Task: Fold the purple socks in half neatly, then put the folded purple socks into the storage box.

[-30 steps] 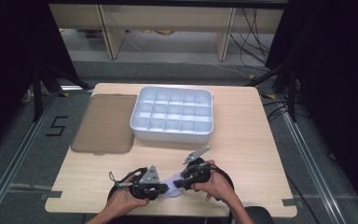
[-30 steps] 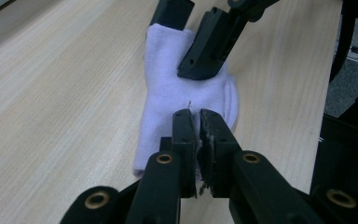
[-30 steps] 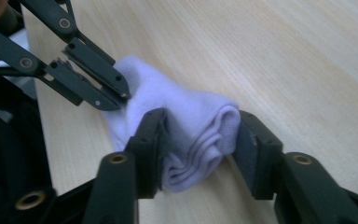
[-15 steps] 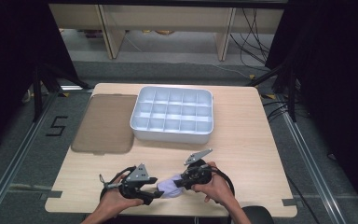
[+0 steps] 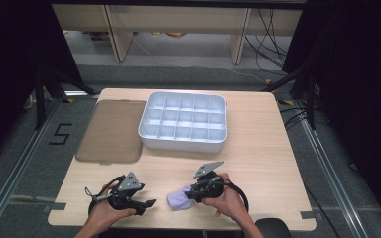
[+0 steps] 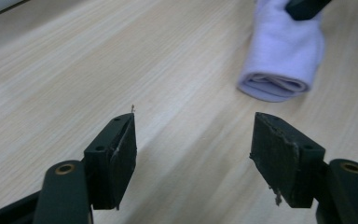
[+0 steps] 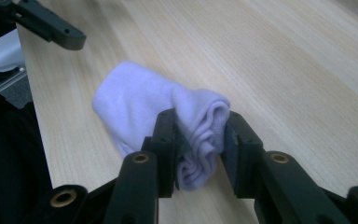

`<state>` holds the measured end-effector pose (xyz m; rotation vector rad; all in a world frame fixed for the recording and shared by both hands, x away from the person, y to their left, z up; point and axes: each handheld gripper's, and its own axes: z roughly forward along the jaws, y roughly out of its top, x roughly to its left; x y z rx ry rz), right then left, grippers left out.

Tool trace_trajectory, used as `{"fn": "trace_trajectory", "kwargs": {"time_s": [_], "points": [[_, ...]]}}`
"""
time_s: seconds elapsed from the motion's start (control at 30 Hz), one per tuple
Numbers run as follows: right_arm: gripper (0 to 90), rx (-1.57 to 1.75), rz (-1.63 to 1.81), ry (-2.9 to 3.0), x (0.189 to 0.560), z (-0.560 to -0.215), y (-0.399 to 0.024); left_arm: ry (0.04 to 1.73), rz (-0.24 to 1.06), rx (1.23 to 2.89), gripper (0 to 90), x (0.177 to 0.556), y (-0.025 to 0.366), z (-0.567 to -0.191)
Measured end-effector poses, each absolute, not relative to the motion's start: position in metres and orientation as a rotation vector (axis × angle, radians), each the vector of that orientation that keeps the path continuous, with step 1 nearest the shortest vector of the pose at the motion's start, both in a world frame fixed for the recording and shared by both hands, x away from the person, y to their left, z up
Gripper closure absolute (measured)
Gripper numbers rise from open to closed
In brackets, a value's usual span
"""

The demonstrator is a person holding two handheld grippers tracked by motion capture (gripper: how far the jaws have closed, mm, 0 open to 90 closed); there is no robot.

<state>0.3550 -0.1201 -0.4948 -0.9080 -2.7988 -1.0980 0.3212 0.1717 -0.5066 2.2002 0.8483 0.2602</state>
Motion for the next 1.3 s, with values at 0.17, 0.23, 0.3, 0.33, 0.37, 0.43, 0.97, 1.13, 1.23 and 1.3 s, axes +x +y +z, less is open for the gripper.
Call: {"fn": "trace_trajectory", "kwargs": {"time_s": [0.17, 0.23, 0.3, 0.33, 0.37, 0.43, 0.97, 1.13, 1.23, 1.3], "points": [[69.9, -0.907, -1.113, -2.814, 0.352, -0.49, -0.117, 0.864, 0.315, 2.238, 25.7, 0.325, 0.179, -0.509], [70.3, -0.89, -1.106, -2.803, 0.349, -0.486, -0.117, 0.872, 0.311, 2.23, 25.6, 0.326, 0.181, -0.51], [70.6, -0.875, -1.129, -2.802, 0.346, -0.481, -0.116, 0.879, 0.321, 2.226, 24.9, 0.327, 0.182, -0.508], [70.6, -0.875, -1.129, -2.802, 0.346, -0.481, -0.116, 0.881, 0.307, 2.221, 24.9, 0.327, 0.182, -0.508], [70.9, -0.858, -1.135, -2.816, 0.345, -0.479, -0.116, 0.883, 0.31, 2.213, 24.9, 0.327, 0.181, -0.508], [71.0, -0.865, -1.146, -2.827, 0.344, -0.477, -0.116, 0.871, 0.324, 2.218, 24.9, 0.328, 0.183, -0.508], [71.5, -0.891, -1.229, -2.925, 0.346, -0.421, -0.142, 0.875, 0.327, 2.209, 24.9, 0.327, 0.183, -0.503], [71.4, -0.919, -1.192, -2.956, 0.355, -0.406, -0.147, 0.848, 0.314, 2.227, 24.9, 0.327, 0.182, -0.503], [71.5, -0.933, -1.181, -2.943, 0.357, -0.403, -0.148, 0.855, 0.316, 2.216, 24.9, 0.327, 0.182, -0.503], [71.4, -0.931, -1.192, -2.96, 0.362, -0.4, -0.149, 0.855, 0.315, 2.216, 24.9, 0.327, 0.181, -0.503]]}}
